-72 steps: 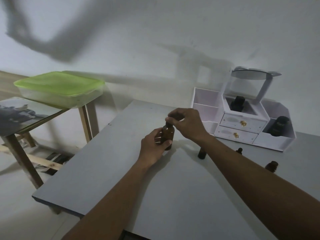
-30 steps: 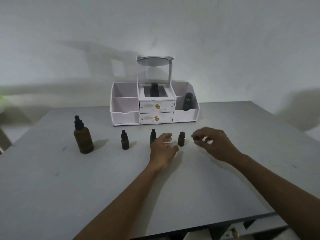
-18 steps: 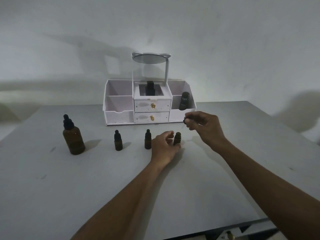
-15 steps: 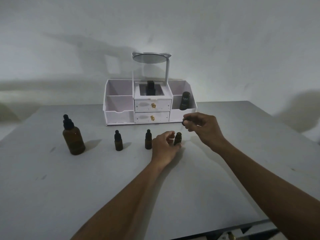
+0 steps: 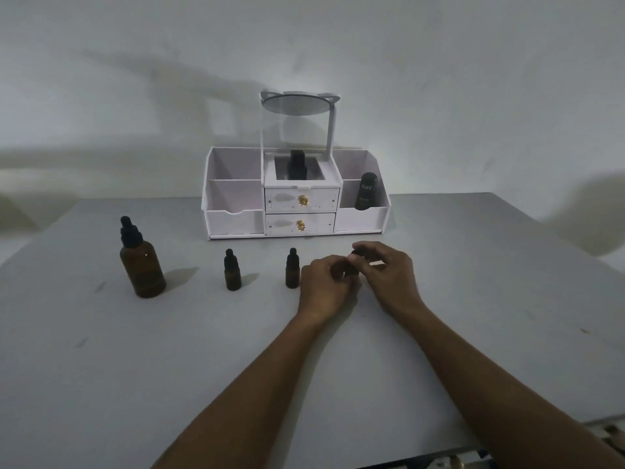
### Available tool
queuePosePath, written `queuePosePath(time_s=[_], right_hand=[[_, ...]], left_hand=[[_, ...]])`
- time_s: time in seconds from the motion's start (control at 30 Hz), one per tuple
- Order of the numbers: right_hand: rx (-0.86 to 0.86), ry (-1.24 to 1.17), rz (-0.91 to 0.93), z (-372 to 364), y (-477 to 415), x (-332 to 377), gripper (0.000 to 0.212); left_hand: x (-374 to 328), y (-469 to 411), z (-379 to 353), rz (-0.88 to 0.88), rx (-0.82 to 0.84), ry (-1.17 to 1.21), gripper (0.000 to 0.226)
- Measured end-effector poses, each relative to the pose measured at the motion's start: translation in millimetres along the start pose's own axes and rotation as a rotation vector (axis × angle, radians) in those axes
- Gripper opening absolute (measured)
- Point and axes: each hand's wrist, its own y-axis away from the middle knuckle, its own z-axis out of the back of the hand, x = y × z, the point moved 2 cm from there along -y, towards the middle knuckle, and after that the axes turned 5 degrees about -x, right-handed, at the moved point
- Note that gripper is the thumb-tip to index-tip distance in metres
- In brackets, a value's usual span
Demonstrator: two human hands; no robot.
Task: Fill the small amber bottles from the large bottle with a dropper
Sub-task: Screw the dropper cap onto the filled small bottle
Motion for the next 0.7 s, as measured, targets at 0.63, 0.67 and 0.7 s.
queuePosePath(time_s=[0.63, 0.67, 0.7], right_hand=[[-0.098, -0.087, 0.036, -4.5, 6.6, -6.8, 0.037], [-0.100, -0.076, 0.051, -5.1, 6.5, -6.2, 0.042], [-0.094, -0.069, 0.075, -5.5, 6.6, -5.3, 0.044]], left_hand=[[6.9, 0.3, -0.7, 0.000, 0.004, 0.041, 0.022], [7.5, 1.0, -1.6, 0.006, -0.003, 0.048, 0.022], [7.1, 2.1, -2.3, 0.016, -0.006, 0.060, 0.023]])
